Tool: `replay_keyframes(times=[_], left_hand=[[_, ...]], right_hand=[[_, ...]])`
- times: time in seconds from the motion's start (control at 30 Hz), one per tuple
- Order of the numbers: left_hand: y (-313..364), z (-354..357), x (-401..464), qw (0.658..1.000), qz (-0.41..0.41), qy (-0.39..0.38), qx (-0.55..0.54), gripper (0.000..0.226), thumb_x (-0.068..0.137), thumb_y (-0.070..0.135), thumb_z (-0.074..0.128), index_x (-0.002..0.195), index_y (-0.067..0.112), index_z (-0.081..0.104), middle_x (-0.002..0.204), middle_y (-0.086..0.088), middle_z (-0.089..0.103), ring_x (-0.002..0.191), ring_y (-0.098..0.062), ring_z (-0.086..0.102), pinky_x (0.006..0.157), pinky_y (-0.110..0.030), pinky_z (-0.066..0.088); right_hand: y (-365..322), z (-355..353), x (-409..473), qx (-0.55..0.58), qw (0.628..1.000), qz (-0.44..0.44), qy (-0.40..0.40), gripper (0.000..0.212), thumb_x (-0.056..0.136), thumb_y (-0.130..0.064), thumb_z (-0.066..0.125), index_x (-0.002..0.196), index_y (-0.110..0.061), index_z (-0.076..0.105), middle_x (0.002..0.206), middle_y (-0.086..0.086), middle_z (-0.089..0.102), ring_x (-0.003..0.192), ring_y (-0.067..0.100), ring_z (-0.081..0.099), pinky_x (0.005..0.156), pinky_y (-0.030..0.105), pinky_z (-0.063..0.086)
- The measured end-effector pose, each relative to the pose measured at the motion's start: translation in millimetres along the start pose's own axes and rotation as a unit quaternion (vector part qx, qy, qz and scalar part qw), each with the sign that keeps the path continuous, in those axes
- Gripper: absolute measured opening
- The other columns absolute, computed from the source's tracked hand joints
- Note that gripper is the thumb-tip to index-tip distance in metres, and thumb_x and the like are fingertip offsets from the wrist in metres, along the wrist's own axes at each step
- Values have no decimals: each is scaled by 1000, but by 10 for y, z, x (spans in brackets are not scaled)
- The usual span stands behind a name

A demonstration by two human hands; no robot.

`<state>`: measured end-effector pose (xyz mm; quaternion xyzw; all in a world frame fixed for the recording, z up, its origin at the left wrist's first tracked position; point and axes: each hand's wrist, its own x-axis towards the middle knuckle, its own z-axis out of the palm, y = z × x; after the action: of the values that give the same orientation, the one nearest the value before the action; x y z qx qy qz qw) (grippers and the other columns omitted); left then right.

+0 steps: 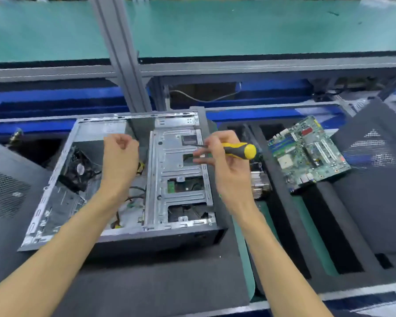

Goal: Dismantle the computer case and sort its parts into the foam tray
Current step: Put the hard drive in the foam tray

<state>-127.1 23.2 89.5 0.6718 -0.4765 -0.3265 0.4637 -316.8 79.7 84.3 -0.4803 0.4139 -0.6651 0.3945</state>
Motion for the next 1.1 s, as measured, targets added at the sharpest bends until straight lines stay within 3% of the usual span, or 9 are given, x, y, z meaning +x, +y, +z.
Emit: replay_keyframes(times=[0.1, 0.23, 0.33, 0.43, 0.53, 0.7, 0.83, 0.97, 1.1], left_hand=[[-412, -299, -49, 972, -185, -146, 19, 20, 102, 33, 53, 97, 13, 52, 94, -10, 53, 90, -22, 53, 82, -38, 51], [-604, -379, -163, 858, -333, -375, -112, 55, 86, 45, 63, 120, 2, 62, 116, -21, 71, 103, -31, 69, 85, -45, 59], [-702, -422, -71, 860, -326, -375, -116, 39, 98, 23, 59, 128, -3, 61, 125, -24, 67, 110, -36, 67, 85, -46, 59], [-864, -590, 64, 863, -325, -370, -114, 23, 95, 12, 62, 110, -1, 71, 112, -24, 69, 91, -28, 70, 72, -41, 59], [-1014, -743, 166, 872, -332, -345, -103, 29, 91, 22, 68, 111, 1, 74, 116, -21, 71, 102, -29, 67, 92, -44, 55], [-919, -904, 300, 944, -171, -280, 31, 47, 65, 46, 80, 102, 18, 74, 99, 2, 77, 91, -2, 71, 71, -14, 49], [-463, -1190, 637, 969, 72, -108, 211, 48, 57, 73, 74, 86, 40, 52, 85, 15, 63, 74, -7, 63, 67, -34, 57], [349, -999, 696, 982, 155, -61, 94, 57, 55, 89, 67, 96, 50, 57, 94, 31, 66, 86, 3, 66, 73, -16, 58], [871, 372, 76, 959, 138, -231, -84, 20, 83, 40, 79, 95, 27, 70, 87, 7, 78, 73, -4, 73, 57, -18, 56]], right_hand=[[304, 241, -42, -39, 996, 56, -60, 20, 105, -19, 55, 105, 1, 58, 95, 8, 66, 90, 24, 72, 84, 37, 60], [560, 332, -115, -77, 989, 103, -74, 16, 104, -24, 57, 100, -9, 62, 90, 3, 69, 91, 20, 72, 83, 32, 59], [587, 334, -88, -71, 989, 120, -57, 21, 98, -36, 58, 93, -16, 63, 81, -6, 70, 86, 26, 73, 80, 38, 61], [568, 310, -68, -48, 991, 120, -27, 20, 98, -32, 57, 87, -16, 62, 78, -7, 68, 80, 27, 72, 73, 38, 61], [525, 291, -65, -24, 992, 120, 4, 25, 102, -26, 54, 83, -10, 60, 77, -5, 66, 70, 21, 68, 62, 30, 58], [391, 264, -72, -40, 992, 106, 54, 42, 106, -26, 50, 68, -9, 56, 62, -1, 58, 60, 10, 54, 62, 19, 49], [141, 23, -11, -16, 993, 66, 99, 49, 103, -30, 51, 61, -5, 51, 55, 21, 50, 52, 15, 56, 59, 20, 50], [-36, -350, 31, -35, 986, 57, 151, 41, 103, -31, 54, 70, -9, 43, 52, 14, 37, 42, 17, 39, 41, 24, 36], [-96, -813, -64, -113, 957, 66, 258, 32, 102, -38, 55, 79, -18, 43, 68, 5, 30, 57, 15, 27, 56, 30, 27]])
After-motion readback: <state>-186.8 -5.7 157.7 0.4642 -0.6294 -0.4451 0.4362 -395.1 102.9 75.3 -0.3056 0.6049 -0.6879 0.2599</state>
